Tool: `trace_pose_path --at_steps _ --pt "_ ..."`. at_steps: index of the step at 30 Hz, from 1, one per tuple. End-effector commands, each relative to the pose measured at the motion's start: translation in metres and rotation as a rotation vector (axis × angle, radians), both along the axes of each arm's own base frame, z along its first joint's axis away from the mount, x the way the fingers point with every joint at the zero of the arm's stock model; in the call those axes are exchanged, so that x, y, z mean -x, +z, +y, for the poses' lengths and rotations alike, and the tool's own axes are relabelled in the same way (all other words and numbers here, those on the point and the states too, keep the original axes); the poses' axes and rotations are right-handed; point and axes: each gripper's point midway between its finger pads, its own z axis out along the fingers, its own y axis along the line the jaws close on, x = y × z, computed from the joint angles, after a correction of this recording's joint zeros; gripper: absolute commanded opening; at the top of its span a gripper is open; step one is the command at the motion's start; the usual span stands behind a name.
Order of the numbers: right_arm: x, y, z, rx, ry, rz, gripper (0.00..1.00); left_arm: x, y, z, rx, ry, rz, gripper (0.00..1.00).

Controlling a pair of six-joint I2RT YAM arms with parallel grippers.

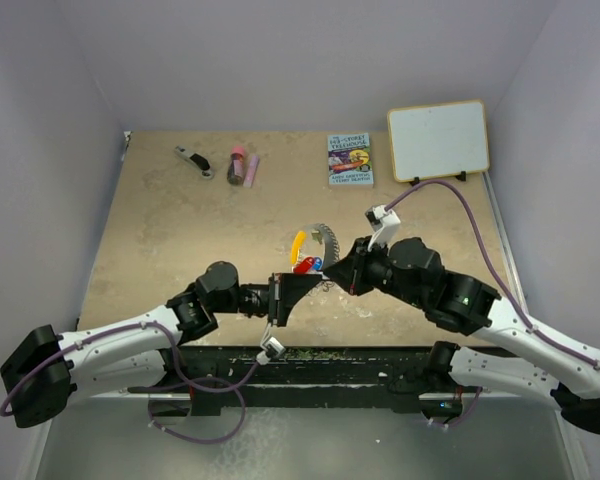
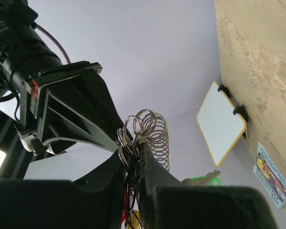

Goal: Put the keys on the keyring

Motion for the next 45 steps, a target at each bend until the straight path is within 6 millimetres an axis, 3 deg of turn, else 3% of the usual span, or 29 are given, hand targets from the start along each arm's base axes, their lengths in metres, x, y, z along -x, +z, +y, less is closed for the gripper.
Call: trace_pose_path --at_steps 1,8,15,19,23,34,36,37,42,45 --pt "-0.002 0.004 0.000 -0.028 -0.012 0.001 0.02 -0.001 0.029 0.001 0.091 0.005 -0.052 0.06" --pt "-0.010 -0.001 -0.005 0.003 -0.058 0.004 0.00 -0.015 0.009 -0.003 0.082 0.054 0.075 0.09" --pt "-0.022 -0.044 0.000 0.126 -0.096 0.088 0.00 -0.025 -0.035 -0.016 0.019 0.057 0.216 0.16" --pt "-0.033 -0.067 0.001 0.195 -0.134 0.134 0.00 -0.032 -0.035 -0.022 0.049 0.069 0.268 0.17" --pt "-0.047 -0.070 0.001 0.174 -0.168 0.137 0.00 -0.044 -0.043 -0.025 0.008 0.112 0.332 0.20" --pt "-0.096 -0.069 -0.012 0.167 -0.188 0.116 0.00 -0.053 -0.076 -0.018 -0.059 0.180 0.334 0.58" --pt "-0.107 -0.061 -0.015 0.162 -0.197 0.095 0.00 -0.056 -0.081 -0.016 -0.094 0.202 0.342 0.87" --pt "-0.114 -0.056 -0.017 0.157 -0.205 0.084 0.00 -0.057 -0.081 -0.014 -0.105 0.215 0.347 0.92" --pt "-0.142 -0.040 -0.029 0.173 -0.236 0.038 0.00 -0.063 -0.074 -0.006 -0.114 0.272 0.370 0.98" --pt "-0.156 -0.048 -0.043 0.212 -0.273 0.039 0.00 -0.072 -0.062 -0.002 -0.105 0.329 0.387 0.98"
